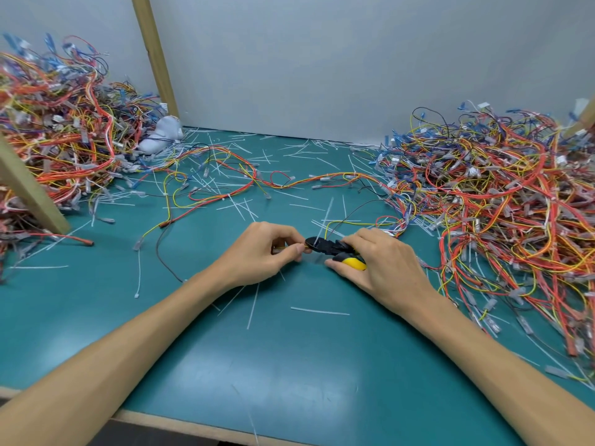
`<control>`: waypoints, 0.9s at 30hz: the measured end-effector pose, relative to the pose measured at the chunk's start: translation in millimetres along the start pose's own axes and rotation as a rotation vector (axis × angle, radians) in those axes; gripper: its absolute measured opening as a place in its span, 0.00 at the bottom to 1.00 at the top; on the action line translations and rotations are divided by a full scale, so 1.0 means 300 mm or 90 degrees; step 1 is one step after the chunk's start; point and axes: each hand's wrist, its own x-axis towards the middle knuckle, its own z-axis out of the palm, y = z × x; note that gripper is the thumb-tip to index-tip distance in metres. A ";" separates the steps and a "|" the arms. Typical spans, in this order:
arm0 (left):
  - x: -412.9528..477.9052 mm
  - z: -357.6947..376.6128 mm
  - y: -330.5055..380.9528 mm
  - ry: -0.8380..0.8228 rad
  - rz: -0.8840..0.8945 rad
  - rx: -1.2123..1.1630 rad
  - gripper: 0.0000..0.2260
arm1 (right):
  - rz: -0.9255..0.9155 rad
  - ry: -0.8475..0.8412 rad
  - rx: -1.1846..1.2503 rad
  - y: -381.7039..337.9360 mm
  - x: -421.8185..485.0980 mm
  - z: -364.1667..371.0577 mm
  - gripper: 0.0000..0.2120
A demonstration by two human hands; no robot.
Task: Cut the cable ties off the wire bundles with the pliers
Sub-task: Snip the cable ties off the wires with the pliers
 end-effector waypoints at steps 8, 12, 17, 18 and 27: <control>0.001 0.000 -0.006 0.010 -0.019 -0.035 0.07 | 0.036 -0.017 0.037 0.000 -0.003 -0.006 0.20; 0.004 -0.005 -0.009 0.021 -0.037 -0.064 0.07 | 0.029 -0.052 0.019 -0.008 0.003 -0.007 0.27; 0.002 -0.006 -0.004 0.034 -0.035 -0.061 0.07 | -0.002 -0.073 -0.028 -0.012 0.005 -0.011 0.28; 0.002 -0.006 -0.002 0.034 -0.034 -0.060 0.07 | -0.005 -0.074 -0.034 -0.013 0.005 -0.011 0.28; 0.003 -0.007 -0.003 0.035 -0.054 -0.069 0.07 | -0.006 -0.006 -0.059 -0.011 0.000 -0.005 0.25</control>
